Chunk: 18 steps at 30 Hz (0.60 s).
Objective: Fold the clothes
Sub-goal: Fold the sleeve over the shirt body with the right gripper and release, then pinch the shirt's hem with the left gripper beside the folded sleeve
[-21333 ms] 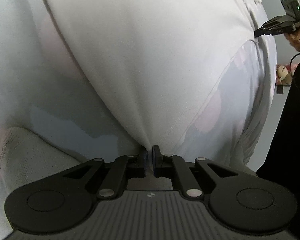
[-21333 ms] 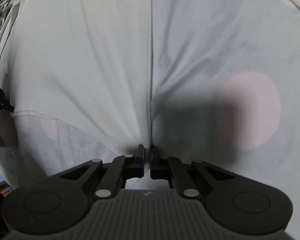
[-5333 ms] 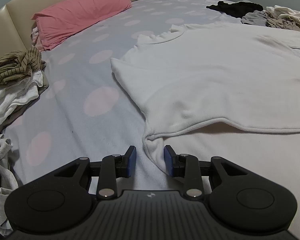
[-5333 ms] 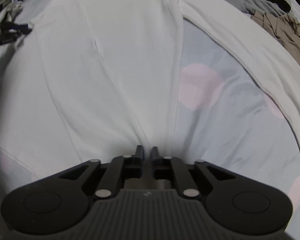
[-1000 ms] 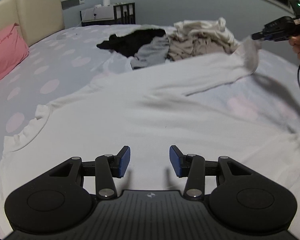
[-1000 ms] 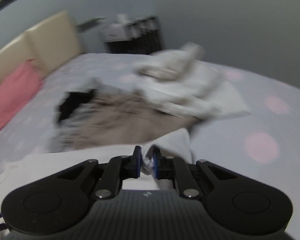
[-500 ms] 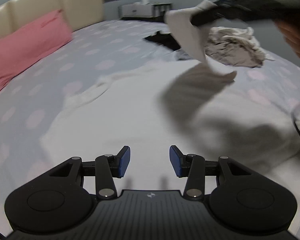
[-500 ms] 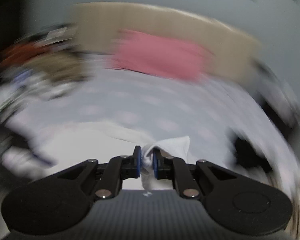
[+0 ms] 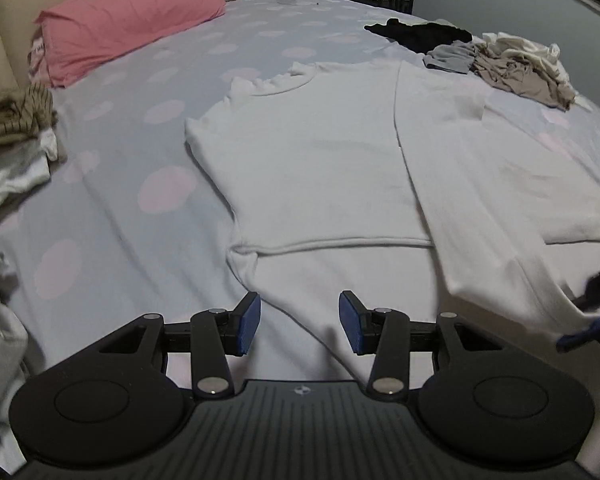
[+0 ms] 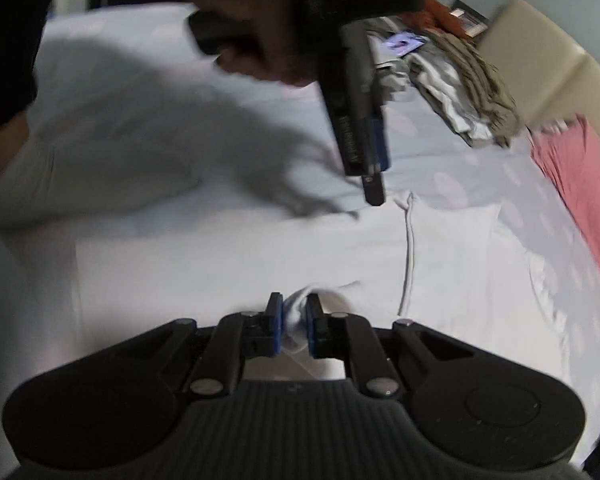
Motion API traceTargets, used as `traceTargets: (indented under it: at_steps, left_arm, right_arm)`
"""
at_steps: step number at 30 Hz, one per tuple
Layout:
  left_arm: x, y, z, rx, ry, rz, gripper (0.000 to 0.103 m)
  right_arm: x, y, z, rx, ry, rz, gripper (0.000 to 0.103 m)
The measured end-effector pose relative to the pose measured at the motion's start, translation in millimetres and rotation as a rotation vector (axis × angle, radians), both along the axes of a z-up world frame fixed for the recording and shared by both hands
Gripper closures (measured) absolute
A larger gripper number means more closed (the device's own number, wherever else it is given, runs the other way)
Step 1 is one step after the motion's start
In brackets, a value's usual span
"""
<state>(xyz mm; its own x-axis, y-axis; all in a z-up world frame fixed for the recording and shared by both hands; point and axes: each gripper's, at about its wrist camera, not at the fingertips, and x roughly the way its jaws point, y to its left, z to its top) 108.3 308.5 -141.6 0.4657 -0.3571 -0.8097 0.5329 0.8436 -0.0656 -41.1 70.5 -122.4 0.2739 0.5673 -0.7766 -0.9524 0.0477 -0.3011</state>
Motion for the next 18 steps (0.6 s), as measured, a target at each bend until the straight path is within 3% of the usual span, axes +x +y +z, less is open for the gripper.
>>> traceTargets:
  at_steps: [5, 7, 8, 9, 11, 14, 18]
  left_arm:
    - [-5, 5, -4, -0.059, 0.055, 0.015, 0.062]
    - [-5, -2, -4, -0.062, 0.055, -0.003, 0.062]
    - [-5, -5, -5, -0.060, 0.053, -0.013, 0.062]
    - [-5, -9, -5, -0.059, 0.051, -0.023, 0.062]
    - [-5, -13, -5, -0.056, 0.049, -0.037, 0.062]
    - [-6, -21, -7, -0.067, 0.060, -0.063, 0.062]
    - [-14, -38, -9, -0.078, 0.076, -0.115, 0.062]
  right_arm:
    - [18, 9, -9, -0.014, -0.030, -0.099, 0.089]
    - [17, 11, -22, -0.051, -0.077, -0.099, 0.082]
    - [12, 11, -26, -0.053, -0.084, -0.072, 0.081]
    - [7, 12, -30, -0.055, -0.091, -0.044, 0.072]
    - [-14, 7, -33, -0.040, -0.096, 0.103, 0.069]
    - [-37, -1, -37, -0.058, -0.036, 0.229, 0.070]
    - [-24, -3, -31, -0.058, 0.069, 0.158, 0.070]
